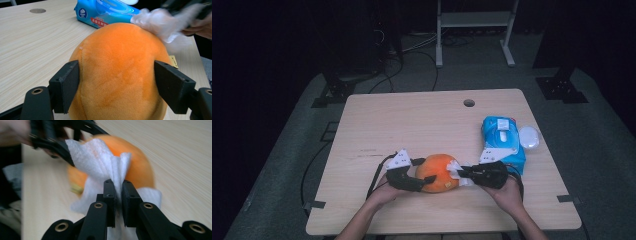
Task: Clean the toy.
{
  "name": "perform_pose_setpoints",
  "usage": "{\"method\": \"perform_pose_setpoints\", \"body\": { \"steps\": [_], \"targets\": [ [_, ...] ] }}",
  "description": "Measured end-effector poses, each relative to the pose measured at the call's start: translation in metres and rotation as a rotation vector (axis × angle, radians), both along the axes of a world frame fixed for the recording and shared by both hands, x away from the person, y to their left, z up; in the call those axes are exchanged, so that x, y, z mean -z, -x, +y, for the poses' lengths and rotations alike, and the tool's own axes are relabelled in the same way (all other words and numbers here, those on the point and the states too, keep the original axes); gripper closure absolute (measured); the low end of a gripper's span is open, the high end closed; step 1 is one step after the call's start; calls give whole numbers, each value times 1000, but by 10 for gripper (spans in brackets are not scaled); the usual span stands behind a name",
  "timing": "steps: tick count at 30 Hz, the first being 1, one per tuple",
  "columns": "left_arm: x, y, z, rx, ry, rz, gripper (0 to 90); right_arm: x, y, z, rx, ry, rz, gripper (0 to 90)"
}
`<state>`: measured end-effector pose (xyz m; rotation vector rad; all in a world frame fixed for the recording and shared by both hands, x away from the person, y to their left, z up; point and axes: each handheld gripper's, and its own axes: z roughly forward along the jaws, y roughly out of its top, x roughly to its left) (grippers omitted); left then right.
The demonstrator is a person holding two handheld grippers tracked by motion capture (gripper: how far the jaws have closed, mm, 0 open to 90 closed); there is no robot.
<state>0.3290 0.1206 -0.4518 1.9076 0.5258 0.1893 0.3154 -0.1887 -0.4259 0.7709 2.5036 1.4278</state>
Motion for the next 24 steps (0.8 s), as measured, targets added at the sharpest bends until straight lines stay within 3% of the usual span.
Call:
{"method": "perform_pose_setpoints", "body": {
  "steps": [3,7,10,12,14,15,18,19,24],
  "targets": [
    [-1,2,-4,19,-13,-15,233,3,-5,-6,22,-22,34,820],
    [-4,9,-14,61,-51,-68,233,-9,-6,7,-10,-70,-6,819],
    [-5,11,-13,71,-56,-71,217,-9,-7,13,-22,-55,-14,820],
    [-7,10,-11,87,-48,-65,194,-4,-8,10,-24,-68,7,821],
    [-12,8,-9,71,-54,-56,151,-2,-6,5,-19,-62,10,820],
    [-13,6,-7,57,-57,-38,98,-1,-5,3,-18,-61,17,820],
    [-9,3,-5,69,-44,17,93,-1,-4,-2,-14,-58,26,820],
    [-6,4,-7,86,-54,14,122,-2,-3,-1,-12,-57,28,819],
    [-13,9,-15,113,-83,-63,234,-19,9,18,-56,-47,-57,819]
  ]
}}
